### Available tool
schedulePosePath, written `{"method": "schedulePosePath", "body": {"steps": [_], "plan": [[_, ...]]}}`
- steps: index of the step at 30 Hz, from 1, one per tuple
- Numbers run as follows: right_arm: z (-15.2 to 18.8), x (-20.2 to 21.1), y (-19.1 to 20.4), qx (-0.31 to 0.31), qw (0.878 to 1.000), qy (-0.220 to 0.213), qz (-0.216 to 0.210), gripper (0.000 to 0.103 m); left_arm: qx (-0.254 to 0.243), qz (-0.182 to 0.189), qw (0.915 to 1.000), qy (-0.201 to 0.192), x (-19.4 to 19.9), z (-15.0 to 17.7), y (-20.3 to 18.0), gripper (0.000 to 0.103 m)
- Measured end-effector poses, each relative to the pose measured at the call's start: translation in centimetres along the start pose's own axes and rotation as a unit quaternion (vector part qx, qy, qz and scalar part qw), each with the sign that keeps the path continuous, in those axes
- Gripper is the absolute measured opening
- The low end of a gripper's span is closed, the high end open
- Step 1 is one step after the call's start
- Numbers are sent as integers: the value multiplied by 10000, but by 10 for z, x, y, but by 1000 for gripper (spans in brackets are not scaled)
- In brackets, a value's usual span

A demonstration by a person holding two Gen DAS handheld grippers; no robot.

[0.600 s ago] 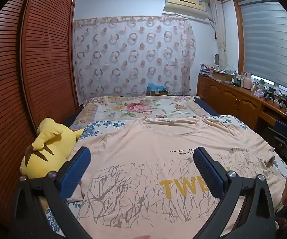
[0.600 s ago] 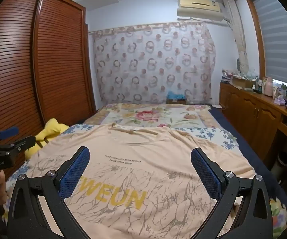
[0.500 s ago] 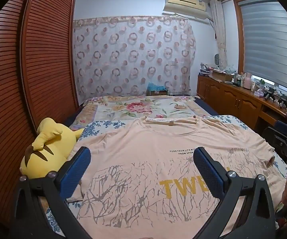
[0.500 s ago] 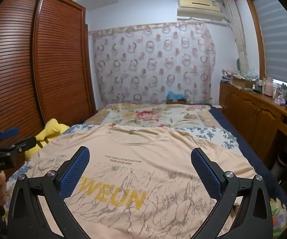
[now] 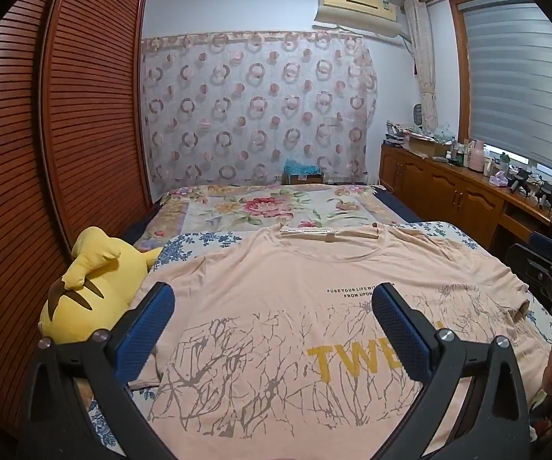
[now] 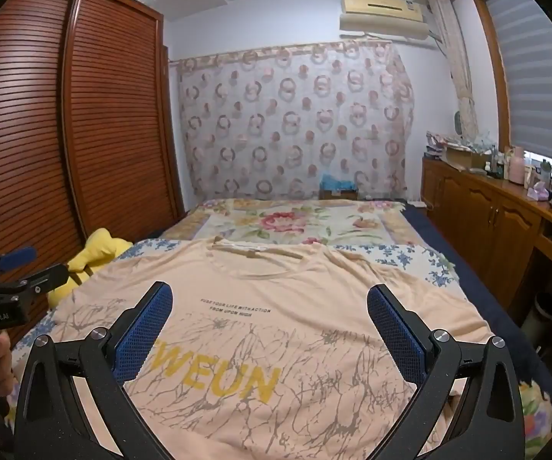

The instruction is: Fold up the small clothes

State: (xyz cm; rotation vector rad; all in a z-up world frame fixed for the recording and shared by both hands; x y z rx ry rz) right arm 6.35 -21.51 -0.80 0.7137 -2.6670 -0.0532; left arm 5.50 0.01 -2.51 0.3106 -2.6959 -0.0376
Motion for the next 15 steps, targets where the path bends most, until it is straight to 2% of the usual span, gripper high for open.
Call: {"method": "schedulePosePath", "body": {"steps": [15], "plan": [[0, 0, 1, -7, 10000, -9, 10, 103, 0, -10, 10000, -19, 0, 1, 0, 103]]}}
Point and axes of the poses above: each gripper's, at about its wrist camera, not at the fingertips, and x roughly against the way its jaws point, y to its left, z to its underside, the point moved 6 cm from there along -x, roughly the way its jaws point, and after that the axes turned 13 degrees about -z, right-handed, at the moved point
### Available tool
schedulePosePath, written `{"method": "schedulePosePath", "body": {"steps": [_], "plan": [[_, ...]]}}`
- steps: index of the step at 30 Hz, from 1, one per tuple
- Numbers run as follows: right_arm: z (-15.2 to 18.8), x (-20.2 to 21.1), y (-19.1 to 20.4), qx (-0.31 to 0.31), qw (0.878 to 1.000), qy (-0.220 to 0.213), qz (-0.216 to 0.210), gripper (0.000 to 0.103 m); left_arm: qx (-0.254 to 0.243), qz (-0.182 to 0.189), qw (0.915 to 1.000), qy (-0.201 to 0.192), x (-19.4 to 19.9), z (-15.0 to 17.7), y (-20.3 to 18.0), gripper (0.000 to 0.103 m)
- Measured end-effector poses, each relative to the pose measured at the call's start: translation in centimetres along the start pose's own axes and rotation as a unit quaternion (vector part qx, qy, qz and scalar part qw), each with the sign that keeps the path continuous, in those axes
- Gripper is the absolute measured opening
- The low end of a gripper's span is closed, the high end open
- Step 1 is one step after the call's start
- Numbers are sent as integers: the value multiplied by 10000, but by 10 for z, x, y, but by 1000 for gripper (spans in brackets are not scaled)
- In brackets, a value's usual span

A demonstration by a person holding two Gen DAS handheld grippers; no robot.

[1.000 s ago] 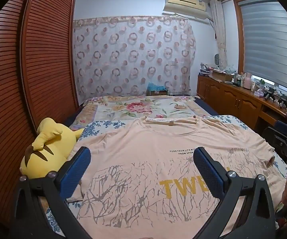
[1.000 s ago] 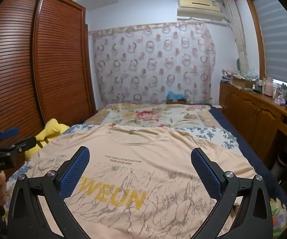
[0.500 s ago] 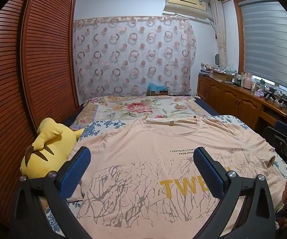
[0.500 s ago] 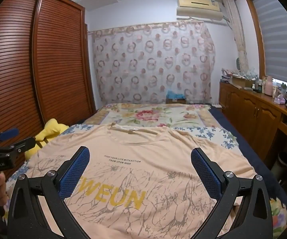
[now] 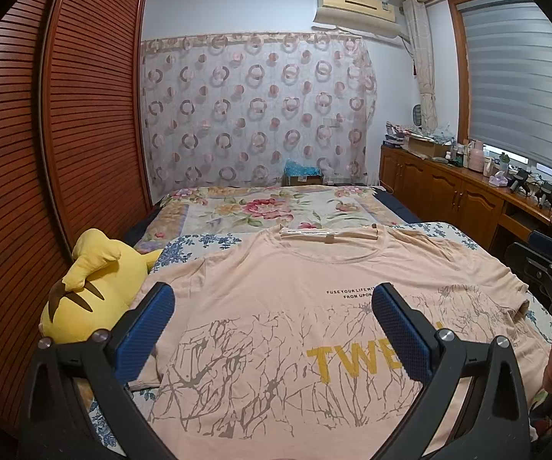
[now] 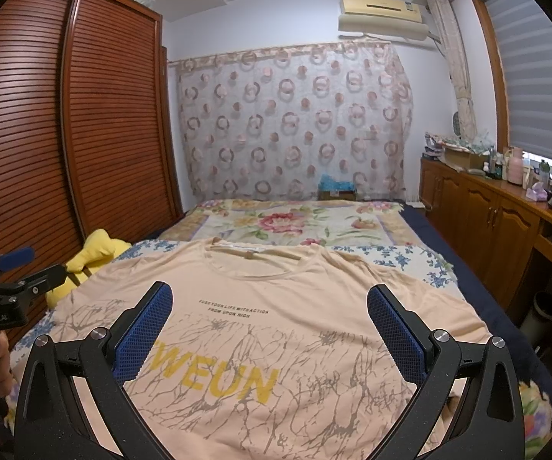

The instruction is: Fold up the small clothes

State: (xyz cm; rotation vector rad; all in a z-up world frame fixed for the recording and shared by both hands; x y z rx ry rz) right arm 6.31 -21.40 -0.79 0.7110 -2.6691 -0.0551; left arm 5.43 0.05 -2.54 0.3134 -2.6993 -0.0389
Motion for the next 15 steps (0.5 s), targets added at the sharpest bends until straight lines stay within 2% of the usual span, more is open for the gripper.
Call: {"method": "schedulePosePath", "body": {"steps": [15], "plan": [[0, -2, -5, 9, 10000, -9, 2, 103, -5, 10, 10000, -31, 2, -3, 5, 103]]}}
Point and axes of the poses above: each gripper's, at about its wrist camera, not at the fingertips, and x roughly against the way its jaws point, y to its left, z to its underside, the point moved 6 cm from there along -x, roughly the way its jaws point, and after that the axes turned 13 degrees about -z, right-handed, at the moved point
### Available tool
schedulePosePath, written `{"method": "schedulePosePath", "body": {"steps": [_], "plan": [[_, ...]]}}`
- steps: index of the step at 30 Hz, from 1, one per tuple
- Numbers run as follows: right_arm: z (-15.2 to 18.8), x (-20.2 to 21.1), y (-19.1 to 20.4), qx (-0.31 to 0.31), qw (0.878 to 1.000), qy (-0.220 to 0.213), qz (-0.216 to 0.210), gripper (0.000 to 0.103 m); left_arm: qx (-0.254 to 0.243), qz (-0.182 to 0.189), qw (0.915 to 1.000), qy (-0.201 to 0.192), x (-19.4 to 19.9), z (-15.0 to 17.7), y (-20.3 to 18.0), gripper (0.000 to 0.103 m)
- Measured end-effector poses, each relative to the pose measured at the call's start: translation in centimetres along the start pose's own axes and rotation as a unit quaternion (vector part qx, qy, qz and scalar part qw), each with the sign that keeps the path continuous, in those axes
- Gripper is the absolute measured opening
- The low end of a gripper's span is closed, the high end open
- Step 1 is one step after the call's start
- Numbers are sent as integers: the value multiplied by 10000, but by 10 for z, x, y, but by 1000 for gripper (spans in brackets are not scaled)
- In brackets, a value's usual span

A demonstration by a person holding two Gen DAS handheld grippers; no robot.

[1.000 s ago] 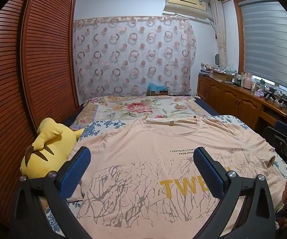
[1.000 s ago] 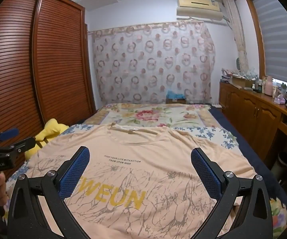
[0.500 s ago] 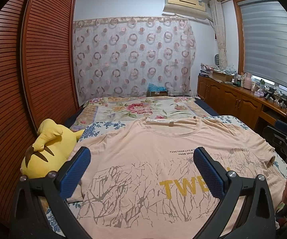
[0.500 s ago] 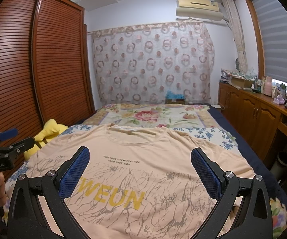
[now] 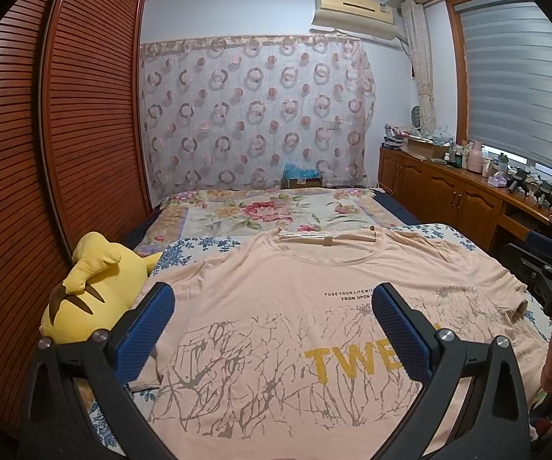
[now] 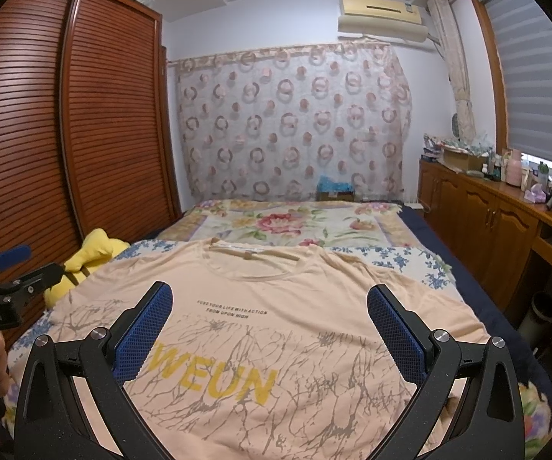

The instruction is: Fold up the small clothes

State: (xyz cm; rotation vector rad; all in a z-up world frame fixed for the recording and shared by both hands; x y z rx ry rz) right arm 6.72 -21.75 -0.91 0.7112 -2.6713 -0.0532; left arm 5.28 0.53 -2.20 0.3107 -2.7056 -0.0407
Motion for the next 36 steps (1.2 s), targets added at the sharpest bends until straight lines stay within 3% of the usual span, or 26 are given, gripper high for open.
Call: {"method": "schedulePosePath", "body": {"steps": [36], "plan": [[0, 5, 0, 16, 10000, -16, -1, 103, -8, -6, 10000, -25, 1, 0, 0, 103]]}}
Point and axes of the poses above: each gripper's, at about its wrist camera, not at the fingertips, and x roughly against the way its jaws point, y to its left, z to its underside, the point moved 6 cm from there along -x, roughly the way its jaws point, and after that the axes turned 13 degrees about -z, right-handed, at the moved point
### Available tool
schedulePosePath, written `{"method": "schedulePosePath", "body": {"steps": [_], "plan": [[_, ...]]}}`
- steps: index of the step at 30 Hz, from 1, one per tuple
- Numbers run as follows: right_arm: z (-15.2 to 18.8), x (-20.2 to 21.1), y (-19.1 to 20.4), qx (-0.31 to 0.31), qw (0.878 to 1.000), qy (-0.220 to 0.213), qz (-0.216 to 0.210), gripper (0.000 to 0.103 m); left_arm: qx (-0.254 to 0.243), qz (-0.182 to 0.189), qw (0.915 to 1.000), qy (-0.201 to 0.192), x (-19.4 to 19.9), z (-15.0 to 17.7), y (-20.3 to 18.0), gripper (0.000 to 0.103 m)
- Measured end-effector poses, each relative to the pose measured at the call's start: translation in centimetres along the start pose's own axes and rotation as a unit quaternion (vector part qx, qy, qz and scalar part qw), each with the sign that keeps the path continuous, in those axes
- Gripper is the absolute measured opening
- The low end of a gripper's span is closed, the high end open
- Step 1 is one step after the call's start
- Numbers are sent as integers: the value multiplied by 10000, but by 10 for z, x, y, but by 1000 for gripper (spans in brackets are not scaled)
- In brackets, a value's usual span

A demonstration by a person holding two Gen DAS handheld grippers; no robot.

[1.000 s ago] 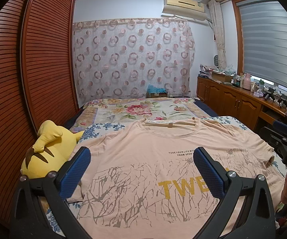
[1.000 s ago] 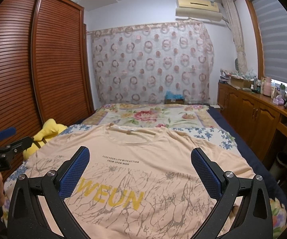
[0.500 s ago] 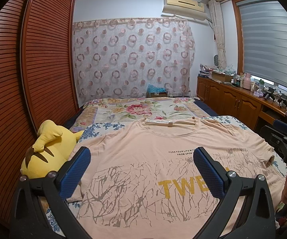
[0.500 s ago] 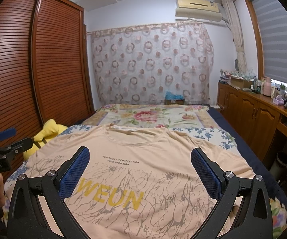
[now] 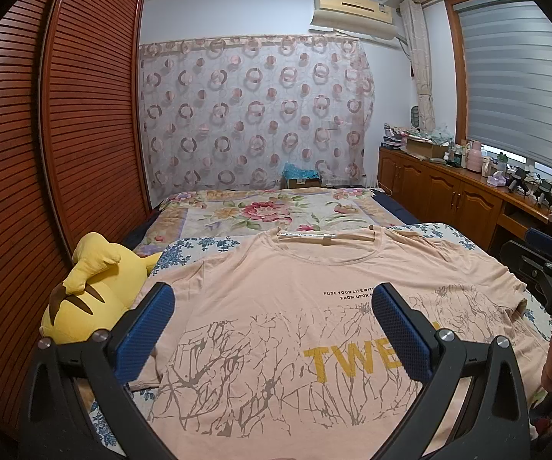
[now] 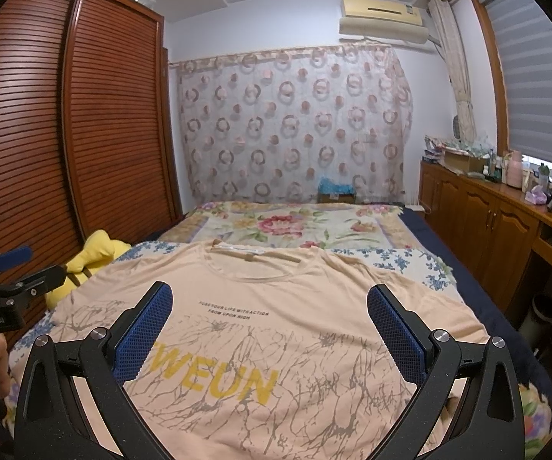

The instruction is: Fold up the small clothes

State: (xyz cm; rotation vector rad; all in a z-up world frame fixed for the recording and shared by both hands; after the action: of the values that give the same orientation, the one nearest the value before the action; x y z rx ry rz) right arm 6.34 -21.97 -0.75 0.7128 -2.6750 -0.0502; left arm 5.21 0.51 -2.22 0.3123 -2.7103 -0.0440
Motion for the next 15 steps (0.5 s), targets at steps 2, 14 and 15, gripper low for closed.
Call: {"method": "schedulePosePath", "body": {"steps": [2, 14, 15], "plan": [[0, 0, 0, 3, 10000, 0, 0, 103, -4, -1, 10000, -3, 0, 0, 0, 103], [-1, -6, 12, 54, 9997, 104, -193, 103, -11, -14, 9998, 173, -1, -5, 1, 103], [1, -9, 14, 77, 9996, 136, -226, 103, -1, -7, 9998, 197, -3, -4, 3, 103]]}}
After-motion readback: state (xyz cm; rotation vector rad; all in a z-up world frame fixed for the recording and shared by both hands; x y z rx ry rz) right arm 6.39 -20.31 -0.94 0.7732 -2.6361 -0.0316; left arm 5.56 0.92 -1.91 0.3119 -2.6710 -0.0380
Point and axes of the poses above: each gripper's, at about its wrist camera, not at the fingertips, and x roughly against the way its jaws point, y to its left, z to its underside, the point moved 6 cm from there along -x, roughly the way its jaws point, and after that the axes turned 13 degrees about -z, right-handed, at the moved point
